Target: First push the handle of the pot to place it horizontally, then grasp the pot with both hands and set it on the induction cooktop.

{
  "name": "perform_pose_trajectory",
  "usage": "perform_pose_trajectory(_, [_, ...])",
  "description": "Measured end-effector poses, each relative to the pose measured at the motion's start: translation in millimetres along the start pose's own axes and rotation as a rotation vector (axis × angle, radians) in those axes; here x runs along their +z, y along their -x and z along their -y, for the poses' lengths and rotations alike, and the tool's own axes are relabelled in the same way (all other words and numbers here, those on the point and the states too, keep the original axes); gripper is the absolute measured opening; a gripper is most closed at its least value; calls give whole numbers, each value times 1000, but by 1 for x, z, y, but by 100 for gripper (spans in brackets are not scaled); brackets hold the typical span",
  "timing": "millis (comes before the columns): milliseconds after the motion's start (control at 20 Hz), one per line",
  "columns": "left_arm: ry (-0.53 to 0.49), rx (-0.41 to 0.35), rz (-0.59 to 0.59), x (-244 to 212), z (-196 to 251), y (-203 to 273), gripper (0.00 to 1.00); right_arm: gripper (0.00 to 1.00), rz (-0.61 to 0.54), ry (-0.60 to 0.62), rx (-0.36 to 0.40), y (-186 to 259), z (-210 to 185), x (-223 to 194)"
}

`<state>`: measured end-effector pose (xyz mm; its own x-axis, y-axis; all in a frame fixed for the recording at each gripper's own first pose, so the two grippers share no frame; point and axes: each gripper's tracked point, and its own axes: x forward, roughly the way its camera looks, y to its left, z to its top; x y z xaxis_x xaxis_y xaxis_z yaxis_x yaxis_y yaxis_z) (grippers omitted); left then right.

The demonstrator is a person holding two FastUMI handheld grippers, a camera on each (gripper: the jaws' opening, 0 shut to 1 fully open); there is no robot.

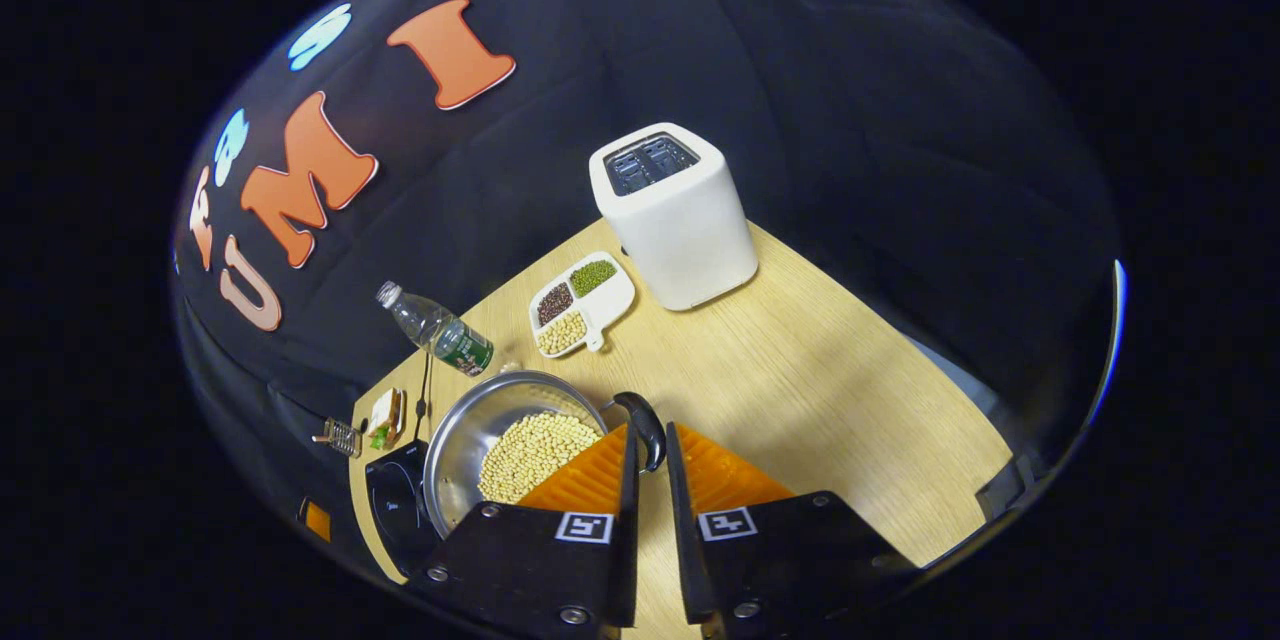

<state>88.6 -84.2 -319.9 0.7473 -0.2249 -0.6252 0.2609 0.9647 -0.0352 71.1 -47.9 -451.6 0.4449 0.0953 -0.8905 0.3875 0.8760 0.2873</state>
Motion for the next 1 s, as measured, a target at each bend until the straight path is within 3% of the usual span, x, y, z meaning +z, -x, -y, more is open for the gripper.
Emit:
perform_pose_trajectory(150, [29,-41,-98,-19,16,-30,97,31,-9,88,40,4,-17,-9])
perform_pose_trajectory(200, [45,-60,-131,-25,23,-39,96,27,-14,111,51,4,-21,-12])
perform_pose_trajectory(250, [56,-68,-166,-31,28,-47,98,48,-17,127,59,1,-27,-13])
perform_pose_trajectory(350, [60,-76,-227,-46,36,-65,98,62,-9,155,62,-1,-34,-13])
perform_pose_trajectory(550, [85,-69,-318,-73,42,-93,98,69,-9,218,52,-6,-38,-19])
perform_pose_trajectory(600, [102,-68,-335,-79,42,-98,98,60,-11,225,49,-8,-40,-20])
perform_pose_trajectory(650, [121,-73,-345,-86,43,-104,97,71,-9,235,45,-11,-41,-22])
perform_pose_trajectory(1000, [182,-68,-383,-108,50,-127,94,80,-14,313,-6,-32,-36,-30])
